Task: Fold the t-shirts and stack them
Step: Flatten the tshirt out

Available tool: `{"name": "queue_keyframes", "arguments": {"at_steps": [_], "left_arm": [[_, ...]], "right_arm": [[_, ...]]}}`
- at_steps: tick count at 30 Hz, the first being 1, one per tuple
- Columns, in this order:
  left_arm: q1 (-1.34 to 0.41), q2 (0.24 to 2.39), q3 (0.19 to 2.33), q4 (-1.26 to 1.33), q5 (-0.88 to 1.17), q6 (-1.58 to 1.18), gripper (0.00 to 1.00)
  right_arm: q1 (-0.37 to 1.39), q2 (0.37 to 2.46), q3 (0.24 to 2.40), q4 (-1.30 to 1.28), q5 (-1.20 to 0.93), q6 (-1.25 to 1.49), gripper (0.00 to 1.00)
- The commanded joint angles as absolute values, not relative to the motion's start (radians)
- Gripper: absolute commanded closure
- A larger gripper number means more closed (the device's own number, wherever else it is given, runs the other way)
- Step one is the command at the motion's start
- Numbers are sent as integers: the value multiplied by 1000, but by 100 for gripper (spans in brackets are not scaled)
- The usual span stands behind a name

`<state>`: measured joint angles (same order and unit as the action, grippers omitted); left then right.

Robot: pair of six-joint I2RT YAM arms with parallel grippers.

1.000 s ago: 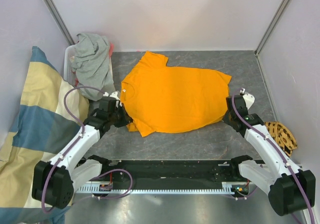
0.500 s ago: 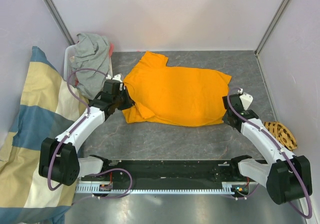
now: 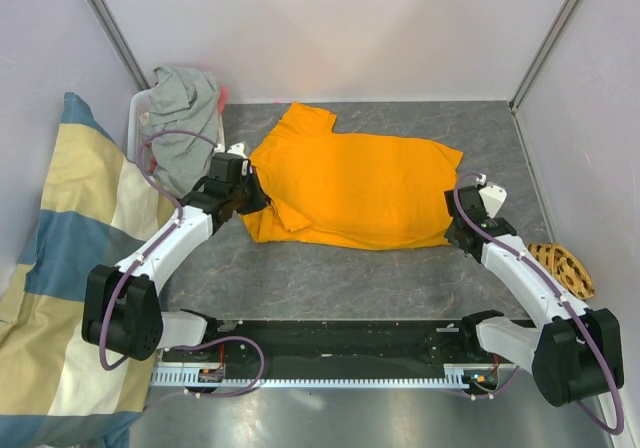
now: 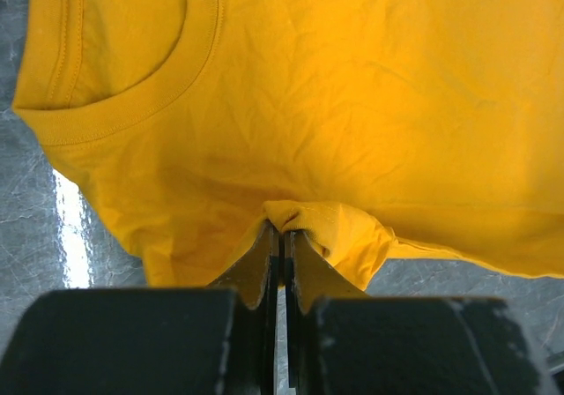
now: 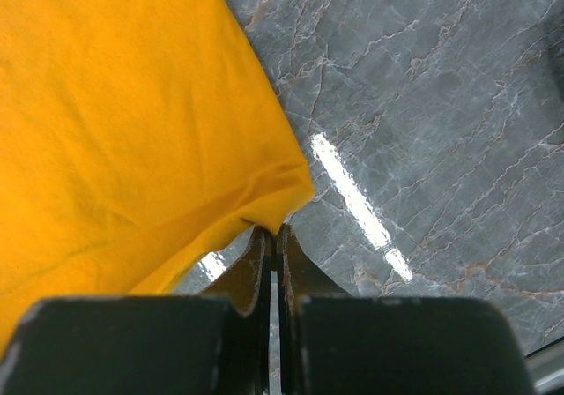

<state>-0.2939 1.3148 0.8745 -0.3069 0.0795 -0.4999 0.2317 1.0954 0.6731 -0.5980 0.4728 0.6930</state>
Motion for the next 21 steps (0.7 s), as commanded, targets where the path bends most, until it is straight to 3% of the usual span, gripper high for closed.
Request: {"name": "queue_keyframes", "arguments": {"at_steps": [1, 13, 21], "left_arm": [[-295, 1304, 948, -288, 84, -454, 98], [-293, 1223, 1351, -377, 282, -354, 98], [-295, 1195, 1358, -458, 365, -370, 98]], "right_arm": [[232, 1054, 710, -583, 514, 684, 100], [232, 930, 966, -557, 584, 537, 100], [232, 908, 948, -600, 531, 549, 100]]}}
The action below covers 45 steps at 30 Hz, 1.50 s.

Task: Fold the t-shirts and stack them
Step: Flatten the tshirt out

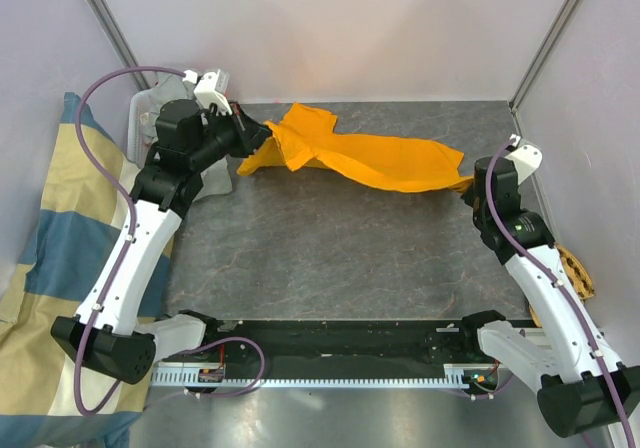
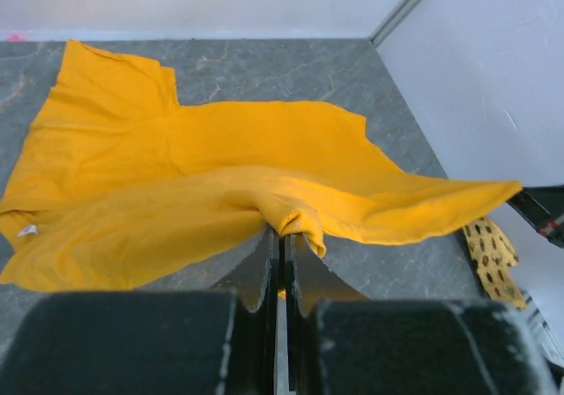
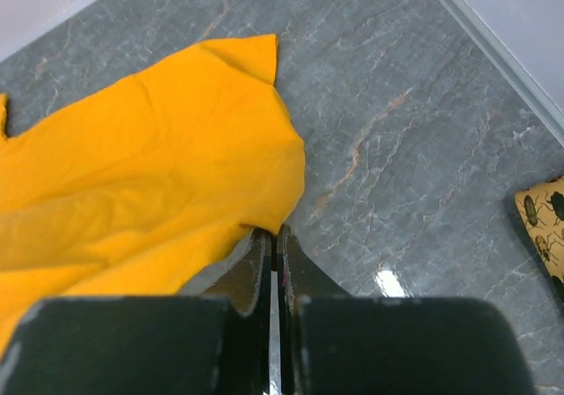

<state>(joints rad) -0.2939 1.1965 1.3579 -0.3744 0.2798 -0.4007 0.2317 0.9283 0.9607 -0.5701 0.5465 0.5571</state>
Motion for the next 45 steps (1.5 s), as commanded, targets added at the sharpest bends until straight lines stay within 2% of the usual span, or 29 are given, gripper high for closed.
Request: {"name": "queue_keyframes", "arguments": {"at_steps": [1, 6, 10, 16, 20, 21, 22, 24, 25, 26, 28, 32, 40, 45], "left_arm": [[-295, 1196, 1347, -480, 380, -371, 98], [-302, 1230, 1246, -563, 481, -342, 98], [-348, 1377, 1172, -587, 578, -298, 98], [-555, 1726, 1279, -678, 571, -212, 98], [-630, 1841, 1333, -689, 525, -212, 98], [-637, 1853, 1342, -692, 516, -215, 95], [-646, 1861, 1359, -693, 508, -216, 90], [-649, 1855, 1371, -710, 479, -212, 66], [-647, 1847, 1382, -719, 457, -206, 40], [-647, 1821, 1388, -727, 418, -201, 22], [-646, 1789, 1402, -755, 378, -190, 1], [-644, 1704, 1408, -778, 321, -189, 0], [-669, 1654, 1350, -746, 364, -258, 0], [-725, 1560, 1179, -551, 354, -410, 7]], "right_arm": [[233, 902, 940, -612, 523, 551, 100], [233, 867, 871, -635, 474, 575, 100], [233, 850, 838, -635, 451, 592, 100], [232, 864, 827, -637, 443, 600, 100], [233, 867, 828, -635, 451, 592, 100], [233, 867, 828, -634, 454, 589, 100], [233, 867, 828, -634, 456, 588, 100], [233, 873, 822, -634, 457, 581, 100], [233, 874, 821, -630, 457, 583, 100], [233, 876, 813, -626, 459, 583, 100], [232, 887, 805, -614, 445, 583, 100], [232, 900, 787, -592, 413, 597, 100], [232, 899, 770, -580, 400, 598, 100], [233, 896, 764, -577, 396, 600, 100]]}}
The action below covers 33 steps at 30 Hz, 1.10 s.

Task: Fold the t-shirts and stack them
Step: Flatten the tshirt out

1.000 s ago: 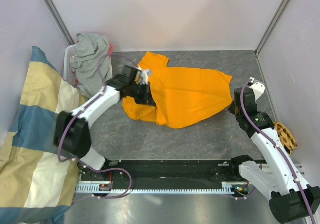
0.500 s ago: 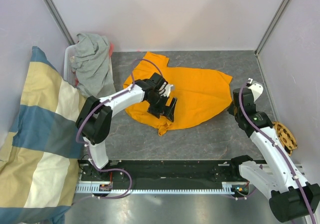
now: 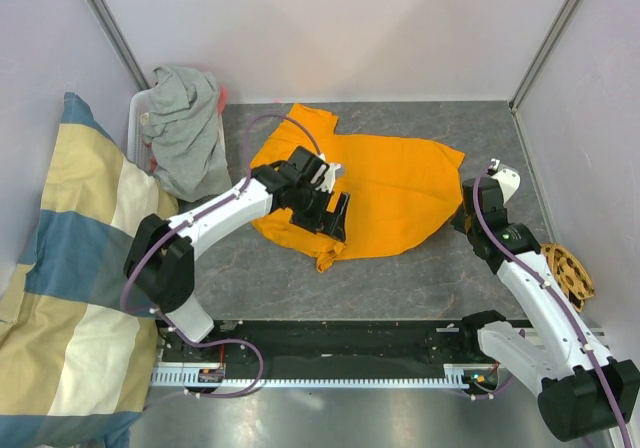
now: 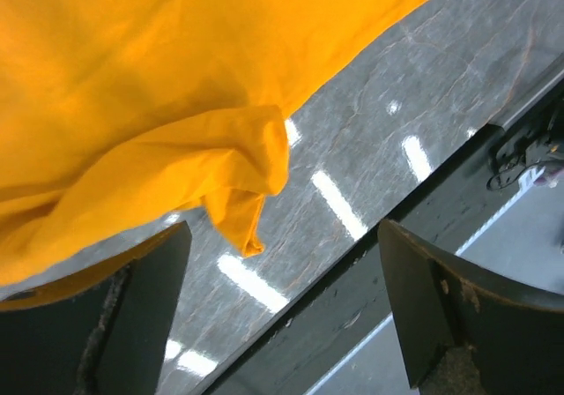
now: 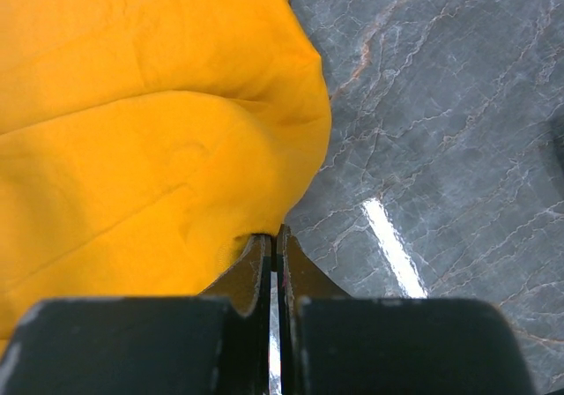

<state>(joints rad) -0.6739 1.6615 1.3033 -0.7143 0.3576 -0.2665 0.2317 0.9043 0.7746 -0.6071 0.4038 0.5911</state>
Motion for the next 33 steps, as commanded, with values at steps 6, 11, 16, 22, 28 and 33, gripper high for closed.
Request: {"name": "queue_keyframes", "arguments": {"at_steps": [6, 11, 16, 22, 28, 33], "left_arm": [[-825, 1425, 965, -319, 239, -621, 43], [-876, 1370, 856, -184, 184, -738, 57], [-884, 1358, 804, -95, 100, -764, 65], [-882, 1351, 769, -51, 23, -790, 66], [-884, 1339, 712, -23, -32, -856, 63], [-896, 1296, 643, -5, -98, -931, 67]], "right_arm": [[233, 893, 755, -572, 380, 604, 100], [233, 890, 744, -568, 364, 604, 100], [232, 879, 741, -569, 356, 597, 100], [232, 880, 745, -572, 357, 584, 100], [232, 884, 756, -574, 359, 580, 100], [232, 890, 753, -574, 351, 581, 100]]}}
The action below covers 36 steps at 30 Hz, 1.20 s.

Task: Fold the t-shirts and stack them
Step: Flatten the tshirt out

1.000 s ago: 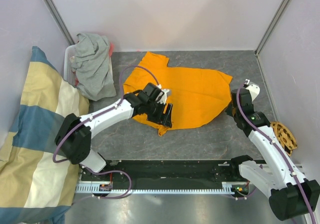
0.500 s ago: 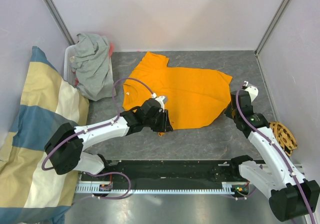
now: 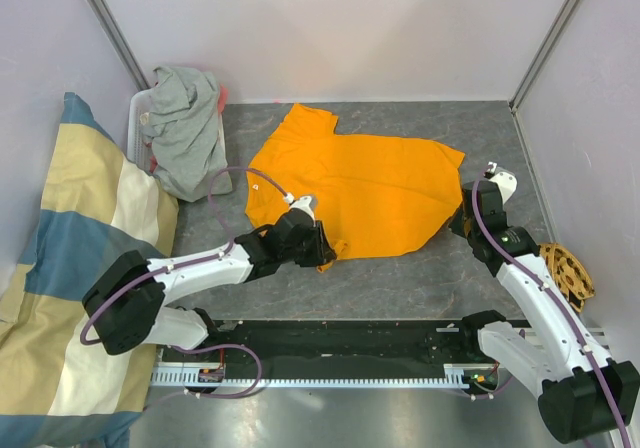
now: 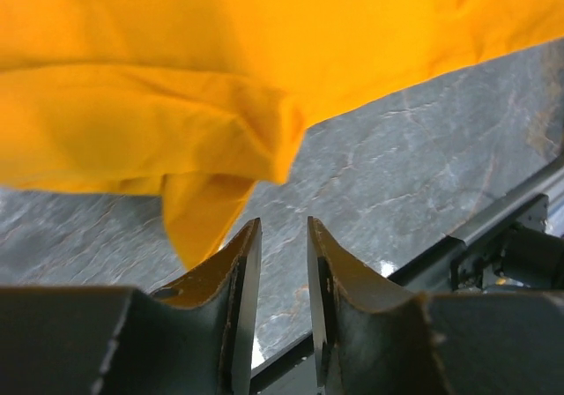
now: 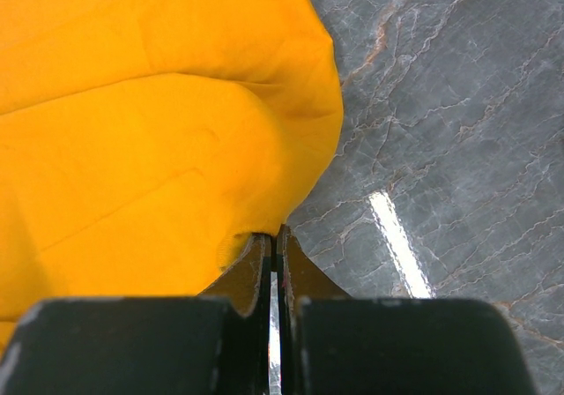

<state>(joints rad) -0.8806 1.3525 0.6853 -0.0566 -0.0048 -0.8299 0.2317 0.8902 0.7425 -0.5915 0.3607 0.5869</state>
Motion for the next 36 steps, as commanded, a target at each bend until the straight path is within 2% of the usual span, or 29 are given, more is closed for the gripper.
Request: {"name": "queue_keyframes", "arguments": {"at_steps": [1, 16, 29, 30, 31, 36], "left_arm": [[-902, 1280, 618, 26, -130, -952, 67], [-1025, 1330, 528, 297, -310, -1034, 69], [-1034, 1367, 557, 279, -354, -996, 70], [-1034, 1367, 557, 278, -359, -994, 68], [-1034, 1368, 557, 278, -362, -993, 62], [-1034, 1376, 569, 272, -385, -979, 56]], "right_arm": [[232, 891, 752, -572, 350, 581, 100], [233, 894, 755, -566, 322, 554, 100], [233, 891, 752, -572, 321, 551, 100], [233, 891, 753, -571, 321, 552, 100], [232, 893, 753, -572, 321, 552, 100], [232, 893, 753, -572, 322, 549, 100]]}}
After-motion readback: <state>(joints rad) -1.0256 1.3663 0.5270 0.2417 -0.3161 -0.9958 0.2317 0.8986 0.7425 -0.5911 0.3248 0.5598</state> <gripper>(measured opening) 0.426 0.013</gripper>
